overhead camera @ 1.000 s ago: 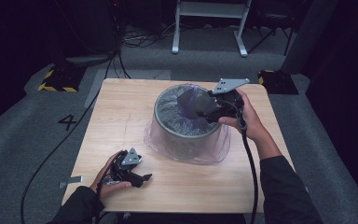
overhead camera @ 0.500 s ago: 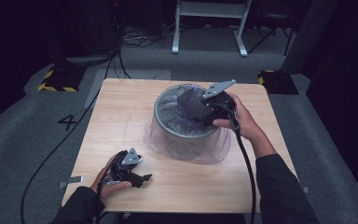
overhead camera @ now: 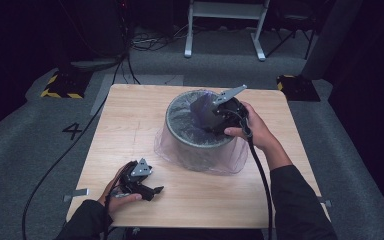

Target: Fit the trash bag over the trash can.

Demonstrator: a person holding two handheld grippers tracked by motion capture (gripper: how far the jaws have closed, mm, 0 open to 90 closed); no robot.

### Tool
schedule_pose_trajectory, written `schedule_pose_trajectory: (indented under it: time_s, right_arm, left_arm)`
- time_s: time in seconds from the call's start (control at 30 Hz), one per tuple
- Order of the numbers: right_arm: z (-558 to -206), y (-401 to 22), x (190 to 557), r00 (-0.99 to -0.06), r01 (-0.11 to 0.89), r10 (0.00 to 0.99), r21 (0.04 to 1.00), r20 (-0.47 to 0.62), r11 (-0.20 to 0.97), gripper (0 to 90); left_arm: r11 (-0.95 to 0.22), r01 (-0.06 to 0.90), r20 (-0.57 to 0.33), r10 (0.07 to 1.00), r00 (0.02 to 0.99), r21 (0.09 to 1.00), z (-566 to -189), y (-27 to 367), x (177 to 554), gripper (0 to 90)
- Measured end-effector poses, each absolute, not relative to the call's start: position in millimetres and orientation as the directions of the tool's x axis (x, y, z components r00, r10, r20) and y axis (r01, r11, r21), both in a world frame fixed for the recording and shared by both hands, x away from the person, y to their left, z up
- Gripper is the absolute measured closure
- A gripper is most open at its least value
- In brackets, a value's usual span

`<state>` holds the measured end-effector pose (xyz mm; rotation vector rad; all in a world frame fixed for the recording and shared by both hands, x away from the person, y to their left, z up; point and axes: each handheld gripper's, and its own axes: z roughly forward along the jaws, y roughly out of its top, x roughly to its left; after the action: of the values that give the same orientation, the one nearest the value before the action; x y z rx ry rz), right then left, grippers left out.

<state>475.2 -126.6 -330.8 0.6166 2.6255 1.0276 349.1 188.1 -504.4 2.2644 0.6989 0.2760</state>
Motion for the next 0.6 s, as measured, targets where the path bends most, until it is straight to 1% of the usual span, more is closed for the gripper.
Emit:
schedule_pose_trajectory:
  time_s: [0.17, 0.27, 0.37, 0.47, 0.6]
  right_arm:
    - [-334.2, -120.0, 475.8, -0.884, 0.293, 0.457, 0.643, -0.101, 0.707, 23.9]
    - [-334.1, -120.2, 476.3, -0.893, 0.29, 0.442, 0.635, -0.09, 0.716, 27.2]
    - [-334.5, -117.4, 477.1, -0.903, 0.285, 0.42, 0.605, -0.091, 0.744, 27.2]
    - [-334.8, -115.8, 478.8, -0.899, 0.302, 0.428, 0.583, -0.088, 0.755, 26.4]
    - [-334.7, -116.4, 478.3, -0.894, 0.306, 0.439, 0.595, -0.088, 0.743, 24.3]
  left_arm:
    - [-0.581, 0.4, -0.01, 0.559, 0.829, 0.709, -504.3, 188.2, 349.1, 13.1]
    - [-0.579, 0.401, -0.011, 0.56, 0.829, 0.71, -504.4, 188.1, 349.1, 13.2]
    - [-0.581, 0.4, -0.011, 0.559, 0.829, 0.709, -504.3, 188.2, 349.2, 13.1]
    - [-0.581, 0.4, -0.011, 0.558, 0.829, 0.709, -504.3, 188.2, 349.2, 13.2]
    - [-0.58, 0.401, -0.011, 0.559, 0.829, 0.709, -504.4, 188.1, 349.1, 13.2]
